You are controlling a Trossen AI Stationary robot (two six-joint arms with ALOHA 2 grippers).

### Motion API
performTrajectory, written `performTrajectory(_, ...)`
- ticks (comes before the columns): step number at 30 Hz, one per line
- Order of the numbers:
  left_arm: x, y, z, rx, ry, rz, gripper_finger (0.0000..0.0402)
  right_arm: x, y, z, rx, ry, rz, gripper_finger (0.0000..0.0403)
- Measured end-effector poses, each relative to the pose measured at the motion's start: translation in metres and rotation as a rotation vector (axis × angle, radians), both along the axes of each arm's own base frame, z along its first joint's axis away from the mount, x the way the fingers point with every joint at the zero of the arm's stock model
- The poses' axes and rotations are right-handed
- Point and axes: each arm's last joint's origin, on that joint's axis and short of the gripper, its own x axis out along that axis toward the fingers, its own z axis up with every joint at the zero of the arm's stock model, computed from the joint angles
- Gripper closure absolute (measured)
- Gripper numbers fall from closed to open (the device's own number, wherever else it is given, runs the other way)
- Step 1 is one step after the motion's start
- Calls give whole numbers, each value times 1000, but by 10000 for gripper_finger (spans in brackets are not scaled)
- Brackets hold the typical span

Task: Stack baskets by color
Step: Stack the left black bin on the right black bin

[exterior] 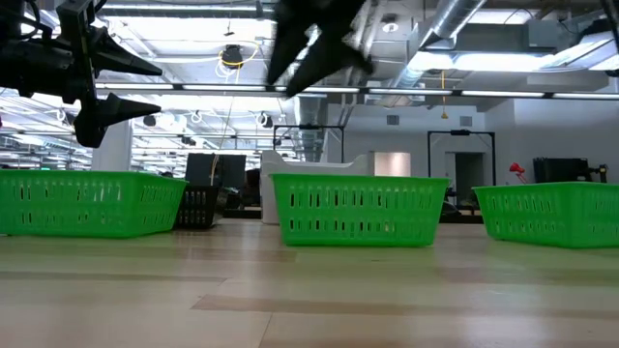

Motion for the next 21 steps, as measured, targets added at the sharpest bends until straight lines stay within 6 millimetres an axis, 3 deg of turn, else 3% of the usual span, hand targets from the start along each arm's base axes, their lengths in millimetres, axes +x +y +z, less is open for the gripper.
performTrajectory(6,0,0,0,-1,0,-5,145,42,-41,-41,125,-86,47,246)
performTrajectory(9,0,0,0,0,-1,-5,145,49,-64,-63,174,-48,20,247)
performTrajectory(14,0,0,0,5,6,-10,145,56,-97,-77,254,-63,-55,248)
performTrajectory(21,1,-1,-1,12,17,-14,145,58,-104,-85,285,-70,-65,246)
